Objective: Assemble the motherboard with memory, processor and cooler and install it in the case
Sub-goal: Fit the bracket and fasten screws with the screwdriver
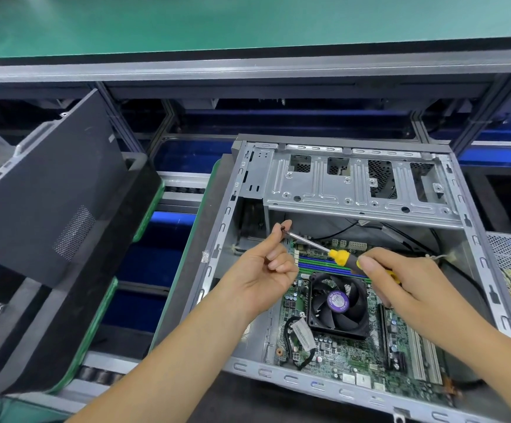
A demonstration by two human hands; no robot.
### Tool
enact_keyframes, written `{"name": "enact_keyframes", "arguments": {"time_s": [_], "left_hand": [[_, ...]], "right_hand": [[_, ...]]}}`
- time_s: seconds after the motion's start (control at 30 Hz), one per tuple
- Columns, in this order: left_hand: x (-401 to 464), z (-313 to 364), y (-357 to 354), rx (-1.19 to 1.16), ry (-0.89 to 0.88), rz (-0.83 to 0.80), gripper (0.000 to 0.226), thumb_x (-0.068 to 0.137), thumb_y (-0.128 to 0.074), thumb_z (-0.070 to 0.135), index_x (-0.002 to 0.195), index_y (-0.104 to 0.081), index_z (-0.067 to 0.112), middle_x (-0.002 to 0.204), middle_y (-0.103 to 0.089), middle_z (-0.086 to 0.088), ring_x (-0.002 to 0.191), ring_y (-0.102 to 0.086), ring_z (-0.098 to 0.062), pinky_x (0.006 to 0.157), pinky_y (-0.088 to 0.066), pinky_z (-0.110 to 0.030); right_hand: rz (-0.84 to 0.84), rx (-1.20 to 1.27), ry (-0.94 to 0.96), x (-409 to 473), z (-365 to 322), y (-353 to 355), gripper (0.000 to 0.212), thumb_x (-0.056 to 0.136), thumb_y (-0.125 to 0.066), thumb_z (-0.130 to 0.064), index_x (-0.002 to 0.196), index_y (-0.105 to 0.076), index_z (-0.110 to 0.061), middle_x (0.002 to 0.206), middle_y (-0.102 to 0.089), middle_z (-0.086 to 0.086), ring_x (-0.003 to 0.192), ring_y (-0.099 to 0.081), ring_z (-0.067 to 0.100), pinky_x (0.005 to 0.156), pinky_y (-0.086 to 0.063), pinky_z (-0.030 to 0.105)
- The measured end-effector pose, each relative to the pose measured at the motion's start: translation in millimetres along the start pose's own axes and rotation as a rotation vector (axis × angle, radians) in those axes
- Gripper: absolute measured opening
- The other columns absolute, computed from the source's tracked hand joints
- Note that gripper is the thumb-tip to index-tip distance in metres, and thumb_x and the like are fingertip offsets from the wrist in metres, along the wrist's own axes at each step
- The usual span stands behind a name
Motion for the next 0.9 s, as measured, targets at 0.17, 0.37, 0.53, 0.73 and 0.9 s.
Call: {"name": "enact_keyframes", "arguments": {"time_s": [0.17,0.37,0.53,0.73,0.9], "left_hand": [[-1.7,-0.1,-3.2,-0.017,0.017,-0.016,0.012,0.084,-0.062,0.015,0.084,-0.071,0.007,0.052,-0.023,0.006,0.041,-0.022,-0.008,0.04,-0.025,-0.017],[-1.7,0.3,-4.3,-0.023,0.022,-0.02,0.012,0.085,-0.059,0.016,0.085,-0.069,0.008,0.052,-0.024,0.006,0.04,-0.023,-0.008,0.04,-0.026,-0.017],[-1.3,-0.1,-3.7,-0.014,0.018,-0.035,0.012,0.083,-0.062,0.015,0.083,-0.071,0.007,0.052,-0.025,0.006,0.04,-0.024,-0.008,0.039,-0.027,-0.017],[0.7,1.0,-2.8,0.001,-0.008,-0.063,0.015,0.081,-0.063,0.015,0.079,-0.075,0.006,0.051,-0.025,0.005,0.04,-0.024,-0.008,0.04,-0.027,-0.016],[2.6,5.3,-2.8,0.141,-0.153,-0.061,0.017,0.078,-0.064,0.019,0.074,-0.078,0.011,0.047,-0.024,0.007,0.038,-0.024,-0.005,0.04,-0.027,-0.014]], "right_hand": [[0.004,0.039,-0.019,0.4,2.8,-1.7,0.034,0.093,-0.033,-0.049,0.064,-0.042,-0.032,0.056,-0.052,0.007,0.043,-0.043,0.015,0.047,-0.032,0.024],[-0.009,0.073,-0.031,1.0,4.2,-3.7,0.041,0.094,-0.033,-0.045,0.062,-0.044,-0.023,0.054,-0.055,0.001,0.043,-0.046,0.008,0.05,-0.034,0.013],[-0.008,0.068,-0.038,1.1,5.9,-3.8,0.041,0.094,-0.032,-0.046,0.064,-0.045,-0.022,0.055,-0.056,0.003,0.045,-0.047,0.01,0.05,-0.036,0.016],[0.006,0.067,-0.048,1.1,6.1,-3.7,0.041,0.093,-0.031,-0.049,0.064,-0.044,-0.021,0.054,-0.055,0.004,0.044,-0.046,0.011,0.05,-0.035,0.018],[-0.018,0.083,-0.057,0.2,0.8,-5.7,0.039,0.091,-0.029,-0.052,0.066,-0.044,-0.027,0.05,-0.053,0.008,0.043,-0.046,0.02,0.052,-0.039,0.033]]}}
Point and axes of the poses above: each hand's wrist, its own x-axis towards the middle knuckle, its own y-axis out of the back of the hand, z = x × y, the point moved 4 cm from there along x, towards the middle knuckle
